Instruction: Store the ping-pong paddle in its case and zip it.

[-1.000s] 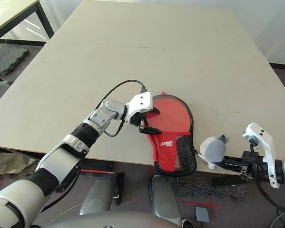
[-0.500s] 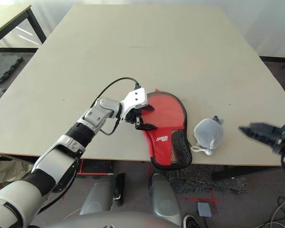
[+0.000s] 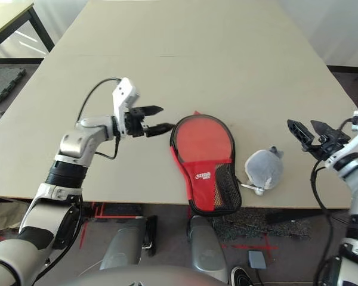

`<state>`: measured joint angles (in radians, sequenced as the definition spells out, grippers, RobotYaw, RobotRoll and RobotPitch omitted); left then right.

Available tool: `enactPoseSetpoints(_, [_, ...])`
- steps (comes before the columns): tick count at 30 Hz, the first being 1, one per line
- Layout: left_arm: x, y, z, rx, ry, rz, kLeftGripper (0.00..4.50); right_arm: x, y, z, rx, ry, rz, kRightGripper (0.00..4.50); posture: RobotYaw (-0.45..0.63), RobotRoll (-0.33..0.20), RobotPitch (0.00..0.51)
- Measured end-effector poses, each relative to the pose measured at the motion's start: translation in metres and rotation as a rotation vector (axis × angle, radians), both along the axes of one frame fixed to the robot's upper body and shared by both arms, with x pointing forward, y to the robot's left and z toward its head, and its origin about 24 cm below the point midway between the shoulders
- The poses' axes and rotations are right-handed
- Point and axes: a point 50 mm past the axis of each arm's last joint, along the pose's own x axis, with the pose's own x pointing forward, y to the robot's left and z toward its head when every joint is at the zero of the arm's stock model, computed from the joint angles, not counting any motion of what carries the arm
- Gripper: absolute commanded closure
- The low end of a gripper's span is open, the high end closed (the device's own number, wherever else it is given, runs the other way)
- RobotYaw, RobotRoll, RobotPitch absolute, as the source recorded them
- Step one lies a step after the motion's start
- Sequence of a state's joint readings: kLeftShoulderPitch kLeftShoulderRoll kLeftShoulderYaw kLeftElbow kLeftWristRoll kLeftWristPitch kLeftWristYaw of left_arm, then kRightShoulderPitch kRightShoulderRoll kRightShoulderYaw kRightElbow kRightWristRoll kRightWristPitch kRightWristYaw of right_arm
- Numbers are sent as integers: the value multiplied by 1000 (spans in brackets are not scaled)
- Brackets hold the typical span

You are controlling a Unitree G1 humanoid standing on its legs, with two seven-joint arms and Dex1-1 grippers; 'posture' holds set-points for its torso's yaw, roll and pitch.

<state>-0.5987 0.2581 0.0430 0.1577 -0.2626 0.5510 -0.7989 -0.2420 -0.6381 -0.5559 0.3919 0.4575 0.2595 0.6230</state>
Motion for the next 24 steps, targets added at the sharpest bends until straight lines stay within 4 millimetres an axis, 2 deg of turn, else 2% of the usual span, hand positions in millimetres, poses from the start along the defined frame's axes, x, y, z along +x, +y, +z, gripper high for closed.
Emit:
enactPoseSetpoints(4, [5, 30, -13, -40, -63, 292, 0, 6, 0, -4, -29, -51, -78, 28, 74, 0, 116])
enactPoseSetpoints(7, [12, 60, -21, -65, -132, 583, 0, 12, 1, -2, -39, -95, -141, 28, 78, 0, 115])
enactPoseSetpoints(10, [14, 78, -35, -45, -175, 775, 0, 16, 3, -4, -47, -124, -197, 28, 75, 0, 114])
enactPoseSetpoints(15, [12, 95, -58, 26, -205, 961, 0, 21, 2, -13, -62, -137, -318, 28, 63, 0, 116])
enactPoseSetpoints(18, [9, 106, -64, 70, -225, 1031, 0, 23, 3, -16, -81, -141, -374, 28, 59, 0, 113])
enactPoseSetpoints(24, [8, 109, -71, 92, -238, 1093, 0, 25, 8, -24, -82, -134, -428, 28, 58, 0, 110])
